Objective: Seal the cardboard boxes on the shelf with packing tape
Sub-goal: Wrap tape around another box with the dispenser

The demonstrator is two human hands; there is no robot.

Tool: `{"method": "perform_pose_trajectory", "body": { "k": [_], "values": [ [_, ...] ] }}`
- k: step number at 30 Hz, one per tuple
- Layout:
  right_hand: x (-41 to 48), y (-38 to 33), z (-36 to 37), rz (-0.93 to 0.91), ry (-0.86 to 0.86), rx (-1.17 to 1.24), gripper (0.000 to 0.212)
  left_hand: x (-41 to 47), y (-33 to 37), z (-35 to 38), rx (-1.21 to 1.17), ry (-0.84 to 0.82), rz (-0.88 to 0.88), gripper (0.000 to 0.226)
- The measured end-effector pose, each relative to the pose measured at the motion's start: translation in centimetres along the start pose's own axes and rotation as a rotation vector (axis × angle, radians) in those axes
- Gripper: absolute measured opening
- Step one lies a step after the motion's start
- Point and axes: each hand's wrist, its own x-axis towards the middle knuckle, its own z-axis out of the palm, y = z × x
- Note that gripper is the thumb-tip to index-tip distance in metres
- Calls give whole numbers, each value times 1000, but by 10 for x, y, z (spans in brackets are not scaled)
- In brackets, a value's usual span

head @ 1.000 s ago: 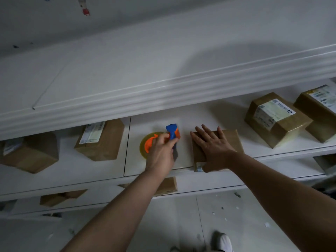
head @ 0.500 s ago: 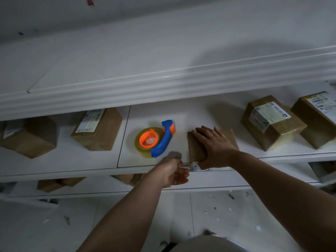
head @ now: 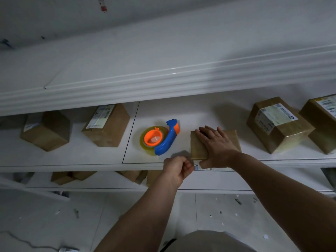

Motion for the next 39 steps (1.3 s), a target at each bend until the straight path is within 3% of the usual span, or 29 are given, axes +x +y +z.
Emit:
{"method": "perform_pose_trajectory", "body": {
  "k": [6,10,12,19,24,28,30,33,34,37,39],
  "values": [
    [0,1,1,0,12,-6,114,3,2,-9,0,118,181,15],
    [0,0,0,3,12,-4,114,7,-3,-13,571,-29,324,26],
    [0,0,0,7,12,-11,114,8,-8,-12,721,-72,435,32],
    [1,0,0,3,-3,-10,114,19,-10,-26,1007,-9,837,11],
    [1,3,0,-2,-3,2,114,14,-5,-26,1423,137,1087,8],
    [3,3,1,6,-3,5,114,12,5,-31,1650,321,1125,15],
    [4,3,1,8,5,-3,114,8,7,-31,1660,294,1057,18],
    [3,3,2,4,1,-16,114,7,10,-30,1469,146,908,28],
    [3,3,2,2,-1,-16,114,6,11,-32,1521,151,930,37],
    [3,4,4,-5,5,-18,115,10,11,-51,1909,271,1210,57],
    [4,4,4,-6,6,-19,115,15,14,-62,2071,302,1176,63]
  ]
}}
